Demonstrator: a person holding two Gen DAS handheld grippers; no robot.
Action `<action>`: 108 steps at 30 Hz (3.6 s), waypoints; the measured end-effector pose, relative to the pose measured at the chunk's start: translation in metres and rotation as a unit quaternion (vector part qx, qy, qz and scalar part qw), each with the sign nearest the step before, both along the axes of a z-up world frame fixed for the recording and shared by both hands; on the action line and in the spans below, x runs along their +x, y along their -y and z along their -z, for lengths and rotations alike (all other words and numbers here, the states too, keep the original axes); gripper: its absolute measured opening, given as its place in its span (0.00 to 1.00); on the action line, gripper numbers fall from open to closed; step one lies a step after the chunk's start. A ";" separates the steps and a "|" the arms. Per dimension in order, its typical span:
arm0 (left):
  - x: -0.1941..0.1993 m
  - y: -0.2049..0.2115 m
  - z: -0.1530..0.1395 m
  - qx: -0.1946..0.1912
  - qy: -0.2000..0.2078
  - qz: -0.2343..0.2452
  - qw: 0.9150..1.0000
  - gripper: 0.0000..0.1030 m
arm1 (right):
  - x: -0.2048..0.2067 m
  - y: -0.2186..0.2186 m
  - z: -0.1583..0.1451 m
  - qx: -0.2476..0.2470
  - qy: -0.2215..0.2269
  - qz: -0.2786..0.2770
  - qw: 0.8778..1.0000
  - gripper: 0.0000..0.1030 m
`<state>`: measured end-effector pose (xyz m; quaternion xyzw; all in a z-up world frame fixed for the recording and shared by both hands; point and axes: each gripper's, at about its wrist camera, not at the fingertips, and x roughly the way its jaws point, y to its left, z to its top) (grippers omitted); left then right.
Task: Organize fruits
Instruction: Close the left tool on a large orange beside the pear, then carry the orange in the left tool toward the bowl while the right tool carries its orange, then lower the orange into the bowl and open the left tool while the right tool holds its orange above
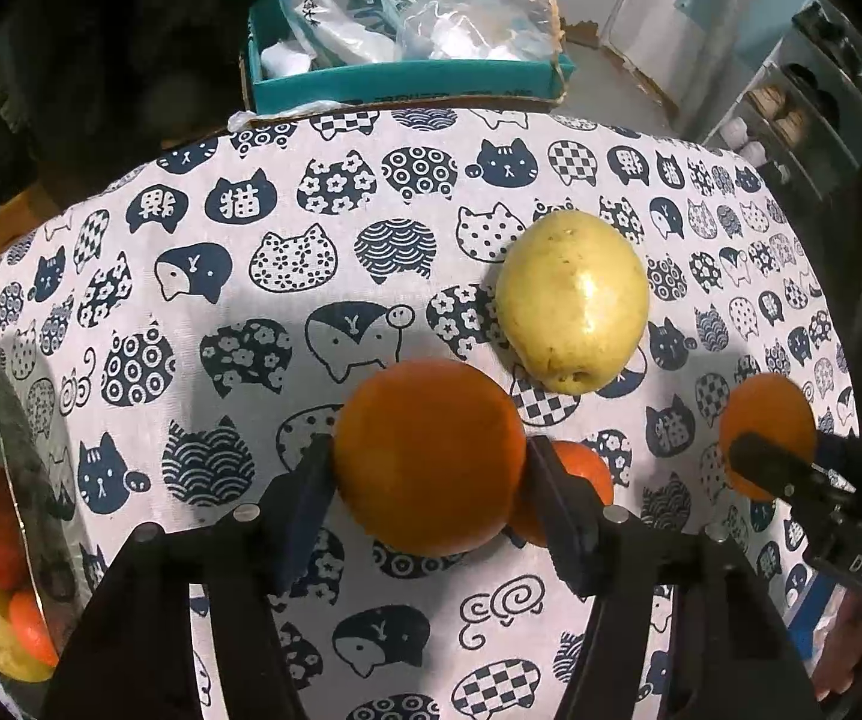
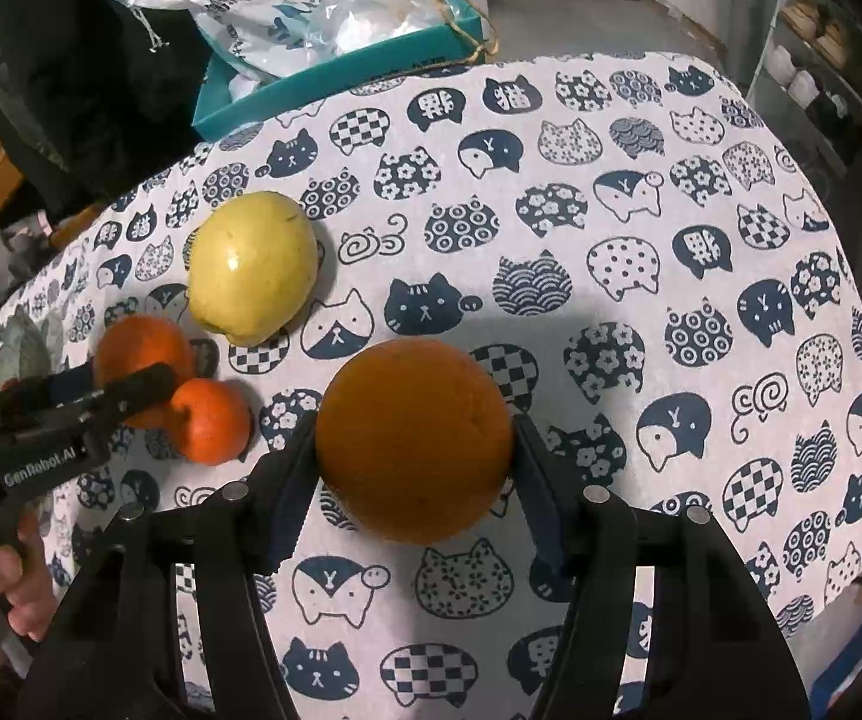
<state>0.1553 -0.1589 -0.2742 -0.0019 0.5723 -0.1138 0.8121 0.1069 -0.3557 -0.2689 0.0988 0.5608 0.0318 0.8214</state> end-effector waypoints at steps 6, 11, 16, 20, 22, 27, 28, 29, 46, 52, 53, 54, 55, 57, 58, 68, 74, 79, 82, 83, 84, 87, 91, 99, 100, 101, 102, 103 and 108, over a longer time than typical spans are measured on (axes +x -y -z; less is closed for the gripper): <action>-0.007 -0.006 -0.012 0.003 0.017 -0.001 1.000 0.62 | 0.002 -0.008 -0.012 -0.018 0.014 -0.010 1.000 0.59; -0.012 -0.014 -0.028 -0.001 0.035 -0.006 0.999 0.62 | 0.002 -0.016 -0.025 -0.032 0.029 -0.019 0.999 0.59; -0.019 -0.022 -0.044 -0.004 0.052 -0.010 0.999 0.62 | 0.000 -0.024 -0.041 -0.045 0.049 -0.026 0.997 0.59; -0.026 -0.028 -0.060 -0.008 0.068 -0.013 0.998 0.62 | -0.001 -0.031 -0.053 -0.053 0.064 -0.031 0.996 0.59; -0.030 -0.031 -0.068 -0.009 0.076 -0.013 0.997 0.62 | -0.001 -0.035 -0.059 -0.058 0.072 -0.034 0.995 0.59; -0.040 -0.040 -0.087 -0.016 0.095 -0.016 0.995 0.62 | -0.006 -0.045 -0.076 -0.066 0.094 -0.043 0.993 0.59; -0.042 -0.042 -0.091 -0.017 0.098 -0.017 0.995 0.62 | -0.006 -0.047 -0.080 -0.066 0.099 -0.045 0.992 0.59; -0.044 -0.044 -0.095 -0.018 0.102 -0.019 0.994 0.62 | -0.007 -0.049 -0.084 -0.067 0.103 -0.046 0.991 0.59; -0.079 -0.084 -0.152 -0.029 0.165 -0.036 0.985 0.62 | -0.022 -0.082 -0.146 -0.060 0.177 -0.072 0.980 0.59; -0.092 -0.099 -0.170 -0.027 0.187 -0.044 0.981 0.62 | -0.025 -0.100 -0.161 -0.055 0.196 -0.087 0.975 0.59; -0.093 -0.103 -0.173 -0.027 0.191 -0.047 0.980 0.62 | -0.025 -0.103 -0.163 -0.054 0.198 -0.090 0.974 0.59; -0.094 -0.106 -0.175 -0.027 0.193 -0.049 0.980 0.62 | -0.025 -0.107 -0.165 -0.054 0.201 -0.093 0.974 0.59; -0.096 -0.109 -0.176 -0.028 0.194 -0.051 0.979 0.62 | -0.026 -0.110 -0.167 -0.054 0.203 -0.095 0.973 0.59; -0.098 -0.117 -0.180 -0.030 0.198 -0.057 0.978 0.62 | -0.026 -0.116 -0.171 -0.054 0.207 -0.099 0.972 0.59; -0.099 -0.121 -0.181 -0.029 0.200 -0.060 0.977 0.62 | -0.026 -0.119 -0.172 -0.053 0.209 -0.101 0.971 0.59; -0.104 -0.157 -0.190 -0.023 0.216 -0.091 0.972 0.62 | -0.018 -0.159 -0.181 -0.044 0.217 -0.130 0.966 0.59; -0.105 -0.183 -0.189 -0.025 0.216 -0.115 0.969 0.62 | -0.012 -0.188 -0.182 -0.039 0.217 -0.152 0.963 0.59; -0.104 -0.207 -0.186 -0.025 0.211 -0.134 0.968 0.62 | -0.006 -0.214 -0.181 -0.031 0.215 -0.170 0.961 0.59; -0.103 -0.221 -0.183 -0.021 0.209 -0.145 0.967 0.62 | -0.001 -0.233 -0.179 -0.025 0.212 -0.184 0.960 0.59; -0.103 -0.226 -0.181 -0.020 0.208 -0.148 0.967 0.62 | 0.001 -0.240 -0.178 -0.024 0.210 -0.189 0.959 0.59; -0.102 -0.231 -0.180 -0.020 0.206 -0.153 0.966 0.62 | 0.003 -0.248 -0.176 -0.023 0.208 -0.194 0.958 0.59; -0.100 -0.246 -0.174 -0.019 0.200 -0.163 0.966 0.62 | 0.009 -0.266 -0.169 -0.020 0.201 -0.207 0.957 0.59; -0.095 -0.266 -0.164 -0.015 0.190 -0.177 0.966 0.62 | 0.017 -0.287 -0.157 -0.012 0.188 -0.223 0.957 0.59; -0.076 -0.296 -0.131 -0.014 0.155 -0.200 0.967 0.62 | 0.037 -0.323 -0.125 0.005 0.147 -0.245 0.958 0.59; -0.073 -0.298 -0.126 -0.013 0.150 -0.202 0.968 0.62 | 0.039 -0.325 -0.121 0.007 0.142 -0.246 0.959 0.59; -0.070 -0.300 -0.120 -0.012 0.144 -0.204 0.968 0.62 | 0.042 -0.328 -0.115 0.011 0.134 -0.247 0.960 0.59; -0.068 -0.302 -0.116 -0.011 0.138 -0.206 0.969 0.62 | 0.044 -0.330 -0.111 0.014 0.129 -0.247 0.960 0.59; -0.065 -0.304 -0.111 -0.011 0.132 -0.208 0.969 0.62 | 0.046 -0.332 -0.108 0.016 0.124 -0.248 0.961 0.59; -0.053 -0.315 -0.088 -0.012 0.106 -0.218 0.970 0.62 | 0.054 -0.344 -0.090 0.016 0.102 -0.251 0.962 0.59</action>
